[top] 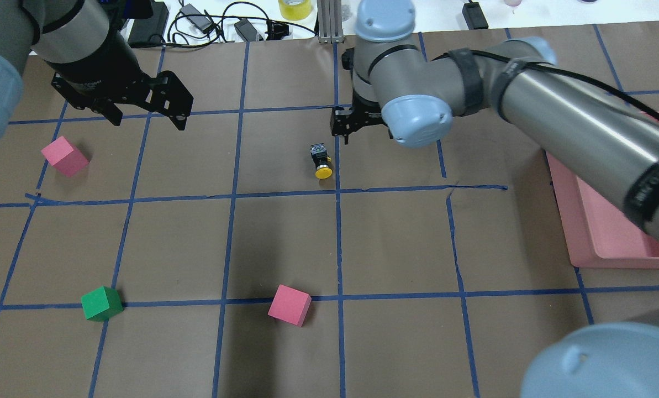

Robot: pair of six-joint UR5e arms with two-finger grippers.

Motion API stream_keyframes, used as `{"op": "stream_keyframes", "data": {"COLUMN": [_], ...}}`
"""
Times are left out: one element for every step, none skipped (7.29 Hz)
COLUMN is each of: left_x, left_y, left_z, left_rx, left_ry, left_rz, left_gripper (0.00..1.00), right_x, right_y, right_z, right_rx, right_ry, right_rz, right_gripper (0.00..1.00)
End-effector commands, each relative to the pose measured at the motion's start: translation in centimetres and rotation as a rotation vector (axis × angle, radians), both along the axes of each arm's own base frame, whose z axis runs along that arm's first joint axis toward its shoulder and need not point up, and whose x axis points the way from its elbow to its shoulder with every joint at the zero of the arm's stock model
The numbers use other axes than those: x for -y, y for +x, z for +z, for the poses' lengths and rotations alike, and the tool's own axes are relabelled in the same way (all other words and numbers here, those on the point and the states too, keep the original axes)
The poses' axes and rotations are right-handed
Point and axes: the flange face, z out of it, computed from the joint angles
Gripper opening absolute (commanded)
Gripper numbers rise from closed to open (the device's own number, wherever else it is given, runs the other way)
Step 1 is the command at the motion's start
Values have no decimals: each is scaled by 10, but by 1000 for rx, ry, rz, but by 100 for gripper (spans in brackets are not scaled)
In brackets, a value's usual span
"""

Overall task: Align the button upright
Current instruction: 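Raise the right gripper away while the left gripper reaches down and grasps the button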

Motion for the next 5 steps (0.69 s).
{"op": "stream_keyframes", "data": {"left_x": [15,5,1,-6,-17], "left_y": [-11,-42,-73,-89,-105], "left_z": [-47,-67,-93,-134,-162], "left_rx": [-1,6,-6,-39,-73], "left_ry": [75,87,-19,-91,-162], "left_rz": [1,18,38,131,179], "left_gripper": [100,100,100,100,100], "right_x": [-15,-17,-16,-26,-28], "right_y": [-74,-92,-109,-113,-114], "right_z": [59,63,63,92,95], "right_rx": [-18,-35,-48,-89,-95], "right_ry": [45,63,60,6,-5], "right_rz": [-92,-120,-119,-103,-106], "right_gripper": [100,100,100,100,100]}}
